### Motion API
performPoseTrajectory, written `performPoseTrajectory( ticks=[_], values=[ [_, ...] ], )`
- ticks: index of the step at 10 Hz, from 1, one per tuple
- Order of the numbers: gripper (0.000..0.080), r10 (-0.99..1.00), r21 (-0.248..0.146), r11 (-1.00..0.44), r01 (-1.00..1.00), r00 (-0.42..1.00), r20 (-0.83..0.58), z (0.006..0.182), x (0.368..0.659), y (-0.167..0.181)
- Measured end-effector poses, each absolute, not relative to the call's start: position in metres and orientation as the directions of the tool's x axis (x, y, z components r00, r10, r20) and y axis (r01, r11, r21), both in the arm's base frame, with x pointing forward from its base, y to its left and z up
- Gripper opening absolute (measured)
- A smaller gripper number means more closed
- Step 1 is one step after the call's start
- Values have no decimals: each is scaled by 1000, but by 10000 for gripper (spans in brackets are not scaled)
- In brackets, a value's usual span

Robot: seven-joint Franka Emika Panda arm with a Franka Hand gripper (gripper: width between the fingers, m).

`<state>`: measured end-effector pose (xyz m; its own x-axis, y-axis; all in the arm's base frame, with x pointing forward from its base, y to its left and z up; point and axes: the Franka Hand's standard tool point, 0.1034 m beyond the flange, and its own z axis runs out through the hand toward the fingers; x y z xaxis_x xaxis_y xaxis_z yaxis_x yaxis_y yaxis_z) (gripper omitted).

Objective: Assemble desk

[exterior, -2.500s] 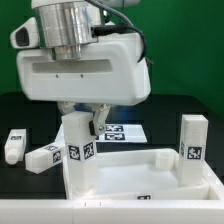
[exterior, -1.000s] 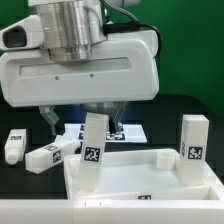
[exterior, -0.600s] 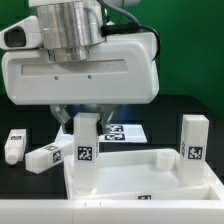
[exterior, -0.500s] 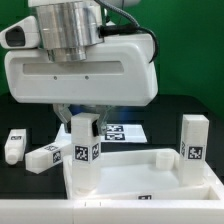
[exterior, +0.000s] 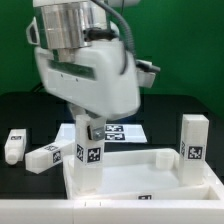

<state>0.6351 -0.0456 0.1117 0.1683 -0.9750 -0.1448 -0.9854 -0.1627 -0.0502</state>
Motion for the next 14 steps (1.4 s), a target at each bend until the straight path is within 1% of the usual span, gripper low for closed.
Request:
performPoseTrajectory(
  ticks=[1,3,4,5,6,7,8,9,10,11,12,13,14],
  values=[
    [285,-984,-48,-77,-996,84,-159,112,635,-46],
    [285,-983,-49,-91,-995,98,-159,111,635,-45],
    [285,-967,-63,-201,-978,209,-148,112,634,-47],
    [396,-914,-91,-377,-922,386,-126,112,636,-48],
    [396,-825,-115,-545,-831,556,-103,114,636,-48],
    [566,-738,-130,-658,-742,669,-85,114,636,-48],
    [566,-716,-130,-682,-719,694,-81,113,636,-49],
    [637,-669,-134,-728,-672,740,-72,113,636,-49],
    [646,-641,-137,-753,-643,765,-67,113,636,-49],
    [649,-559,-143,-816,-560,827,-52,113,636,-49],
    [649,-344,-126,-932,-341,939,4,114,637,-52],
    [649,-133,-118,-985,-128,990,38,114,637,-55],
    [649,-120,-117,-987,-114,992,41,113,636,-56]
  ],
)
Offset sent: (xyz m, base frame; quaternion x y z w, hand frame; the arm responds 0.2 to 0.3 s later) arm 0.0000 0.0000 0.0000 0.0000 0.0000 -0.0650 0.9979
